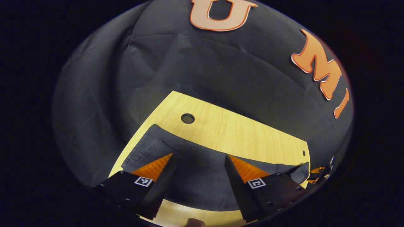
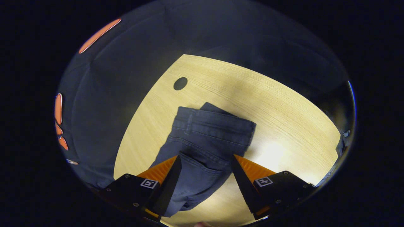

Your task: Grasp the waist and the cuffs of the jeans and fold them to make the two legs overlap; first hold the waist and fold one-third of the jeans toward the cuffs, then hold the cuffs and fold the remaining one-third in the same direction to finish folding.

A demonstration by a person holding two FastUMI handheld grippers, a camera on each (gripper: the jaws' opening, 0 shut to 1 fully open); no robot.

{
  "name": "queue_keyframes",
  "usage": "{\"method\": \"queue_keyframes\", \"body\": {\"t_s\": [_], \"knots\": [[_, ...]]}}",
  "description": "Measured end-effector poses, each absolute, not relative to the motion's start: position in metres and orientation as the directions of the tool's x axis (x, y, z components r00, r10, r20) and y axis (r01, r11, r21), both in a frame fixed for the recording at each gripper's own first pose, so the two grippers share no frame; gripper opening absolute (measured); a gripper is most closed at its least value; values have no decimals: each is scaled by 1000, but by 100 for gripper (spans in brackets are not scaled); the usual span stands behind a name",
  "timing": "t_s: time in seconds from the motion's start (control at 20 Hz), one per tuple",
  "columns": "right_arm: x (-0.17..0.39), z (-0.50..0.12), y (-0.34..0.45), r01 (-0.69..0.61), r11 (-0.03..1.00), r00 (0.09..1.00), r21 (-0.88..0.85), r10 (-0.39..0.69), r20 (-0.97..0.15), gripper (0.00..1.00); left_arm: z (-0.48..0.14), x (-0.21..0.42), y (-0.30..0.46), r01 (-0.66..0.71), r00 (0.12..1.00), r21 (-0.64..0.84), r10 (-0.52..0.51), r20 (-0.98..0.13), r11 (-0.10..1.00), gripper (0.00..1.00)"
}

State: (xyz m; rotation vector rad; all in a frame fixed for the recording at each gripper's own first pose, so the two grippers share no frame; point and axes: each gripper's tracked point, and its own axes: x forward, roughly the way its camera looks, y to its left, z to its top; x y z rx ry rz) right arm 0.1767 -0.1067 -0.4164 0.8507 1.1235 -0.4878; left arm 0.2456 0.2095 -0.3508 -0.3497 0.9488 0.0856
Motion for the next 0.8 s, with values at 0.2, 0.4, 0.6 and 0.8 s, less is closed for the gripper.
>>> {"method": "queue_keyframes", "body": {"t_s": [0.2, 0.4, 0.6, 0.8], "knots": [[167, -442, -116, 751, 583, 345, 309, 53, -937, 97, -318, 233, 190, -160, 658, -207, -52, -751, 965, 97], [173, -449, -124, 756, 575, 361, 314, 35, -932, 98, -288, 220, 174, -125, 728, -167, -24, -685, 978, 100], [178, -462, -126, 746, 588, 371, 314, 25, -928, 98, -262, 199, 164, -119, 783, -129, 14, -622, 985, 97], [180, -468, -130, 704, 631, 410, 326, 15, -912, 98, -254, 177, 146, -97, 787, -109, 9, -617, 989, 97]]}}
